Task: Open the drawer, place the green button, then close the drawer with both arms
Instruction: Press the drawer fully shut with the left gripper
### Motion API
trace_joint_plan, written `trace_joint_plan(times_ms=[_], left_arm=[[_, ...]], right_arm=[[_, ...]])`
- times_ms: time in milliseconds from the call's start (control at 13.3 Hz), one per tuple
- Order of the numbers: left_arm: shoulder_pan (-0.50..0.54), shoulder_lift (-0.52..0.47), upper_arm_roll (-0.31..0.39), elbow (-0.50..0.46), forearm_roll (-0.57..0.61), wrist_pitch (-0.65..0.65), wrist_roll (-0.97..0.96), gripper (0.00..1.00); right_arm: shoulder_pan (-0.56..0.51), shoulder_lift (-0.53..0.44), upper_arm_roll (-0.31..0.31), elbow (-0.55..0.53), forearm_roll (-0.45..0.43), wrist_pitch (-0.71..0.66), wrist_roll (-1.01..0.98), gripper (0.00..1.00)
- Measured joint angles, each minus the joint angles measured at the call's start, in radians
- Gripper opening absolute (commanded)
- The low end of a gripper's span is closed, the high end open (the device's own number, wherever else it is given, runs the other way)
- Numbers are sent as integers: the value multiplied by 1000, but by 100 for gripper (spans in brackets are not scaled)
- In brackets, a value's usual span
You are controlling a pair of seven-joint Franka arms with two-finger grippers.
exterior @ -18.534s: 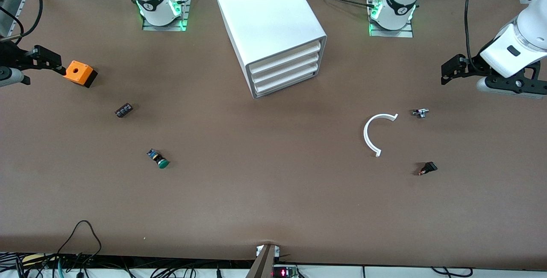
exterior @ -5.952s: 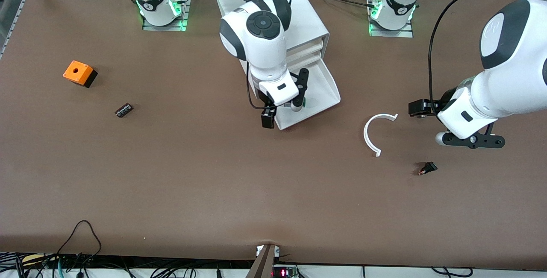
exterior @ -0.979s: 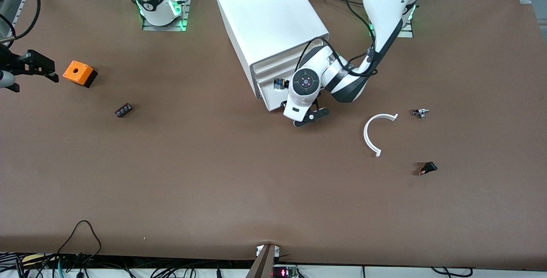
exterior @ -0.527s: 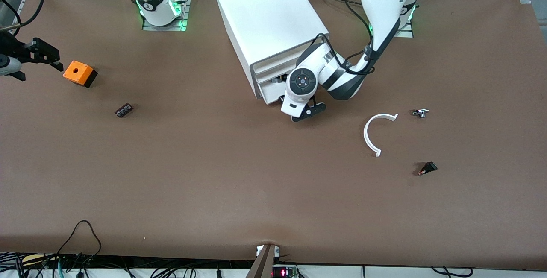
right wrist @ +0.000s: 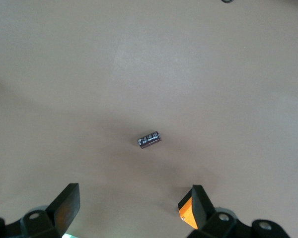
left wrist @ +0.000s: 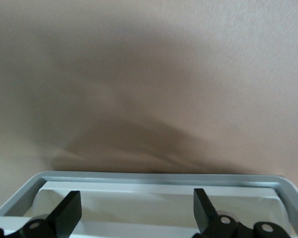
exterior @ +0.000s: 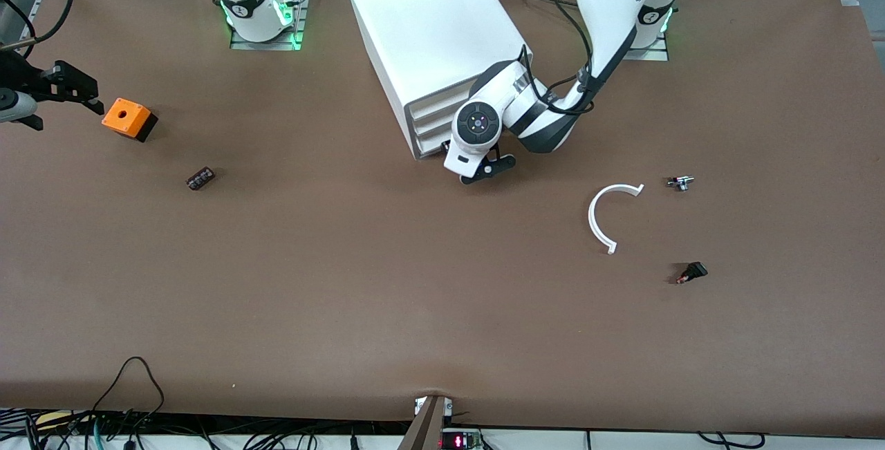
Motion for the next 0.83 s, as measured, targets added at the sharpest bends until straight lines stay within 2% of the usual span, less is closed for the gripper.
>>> trace_joint_plan(times_ms=[829], left_arm=[[5, 2, -3, 9, -12, -6, 0, 99]], right_arm=[[0, 2, 1, -6, 0, 1, 0, 100]])
